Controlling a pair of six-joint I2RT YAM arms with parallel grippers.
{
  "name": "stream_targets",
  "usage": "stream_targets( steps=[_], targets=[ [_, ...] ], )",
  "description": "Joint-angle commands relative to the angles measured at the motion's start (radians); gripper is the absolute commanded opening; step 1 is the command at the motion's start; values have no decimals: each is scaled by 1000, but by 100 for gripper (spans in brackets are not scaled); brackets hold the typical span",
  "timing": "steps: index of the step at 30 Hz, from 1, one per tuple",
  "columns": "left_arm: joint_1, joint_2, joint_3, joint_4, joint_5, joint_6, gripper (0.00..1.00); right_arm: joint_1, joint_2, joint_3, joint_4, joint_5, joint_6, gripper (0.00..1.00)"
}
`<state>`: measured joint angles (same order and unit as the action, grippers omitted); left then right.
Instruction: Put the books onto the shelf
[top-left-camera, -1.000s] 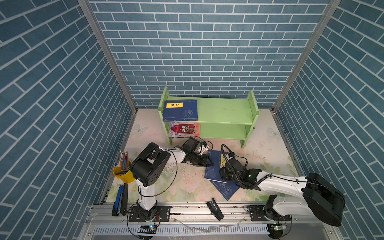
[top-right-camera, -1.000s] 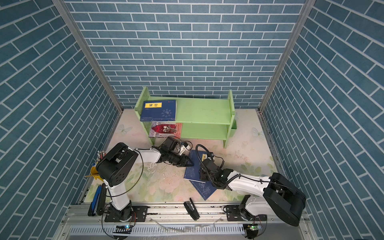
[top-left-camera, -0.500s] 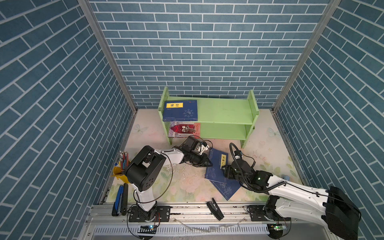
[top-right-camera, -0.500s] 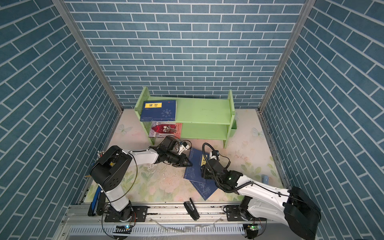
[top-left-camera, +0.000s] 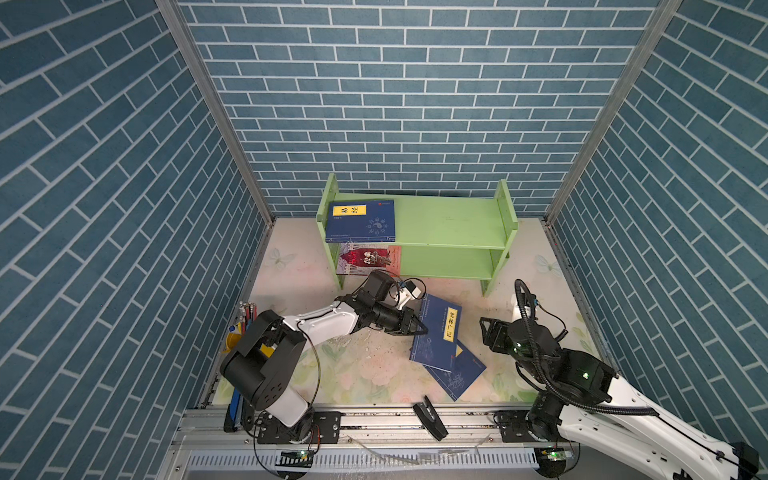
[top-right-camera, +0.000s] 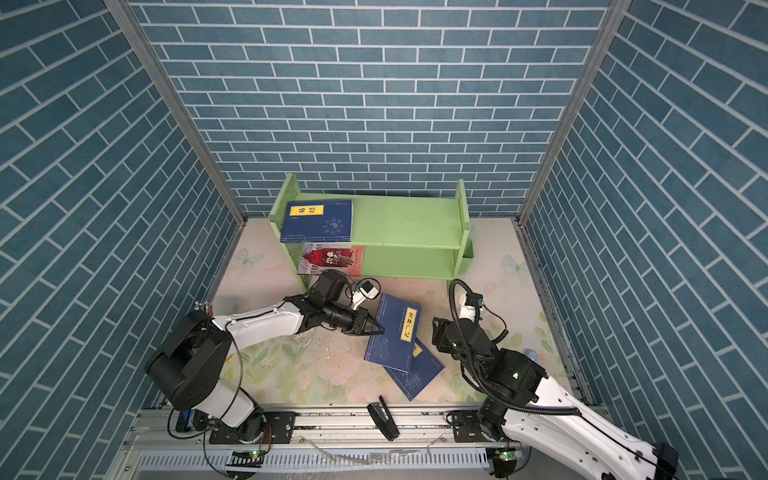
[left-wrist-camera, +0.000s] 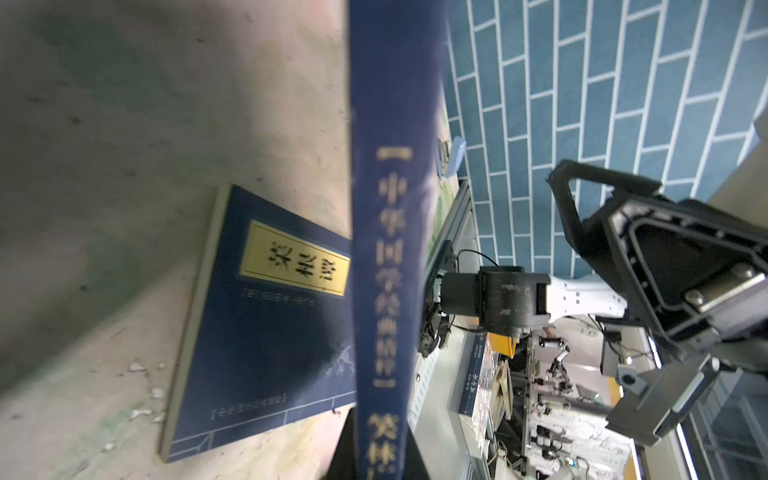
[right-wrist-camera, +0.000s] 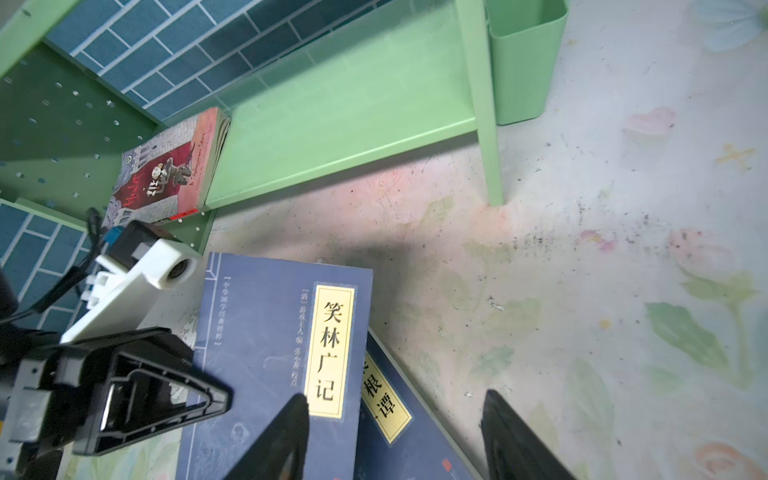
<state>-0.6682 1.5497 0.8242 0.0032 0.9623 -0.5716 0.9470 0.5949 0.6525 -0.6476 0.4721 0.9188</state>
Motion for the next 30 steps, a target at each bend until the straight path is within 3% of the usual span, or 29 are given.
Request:
stream_targets(
  steps=[1, 7, 13, 16, 21, 26, 30],
  targets=[
    [-58, -71, 30, -61, 79, 117, 0, -4, -19, 55, -119, 70, -11, 66],
    [-100, -114, 170, -291, 153, 335, 0, -4, -44, 169, -151, 102, -34, 65],
    [-98, -144, 370, -596, 84, 612, 0, -4, -36, 324, -80, 107, -144, 65],
    [-82, -159, 446, -631, 48, 624, 0, -4, 10, 412, -46, 86, -205, 65],
    [-19, -161, 624, -607, -3, 516, 0, -3, 74, 557, 23, 30, -299, 65],
    [158, -164, 765, -341, 7, 157, 0, -4, 129, 655, 108, -48, -376, 65],
    [322, -174, 802, -116, 3, -117, 0, -4, 203, 717, 193, -191, -396, 68]
  ],
)
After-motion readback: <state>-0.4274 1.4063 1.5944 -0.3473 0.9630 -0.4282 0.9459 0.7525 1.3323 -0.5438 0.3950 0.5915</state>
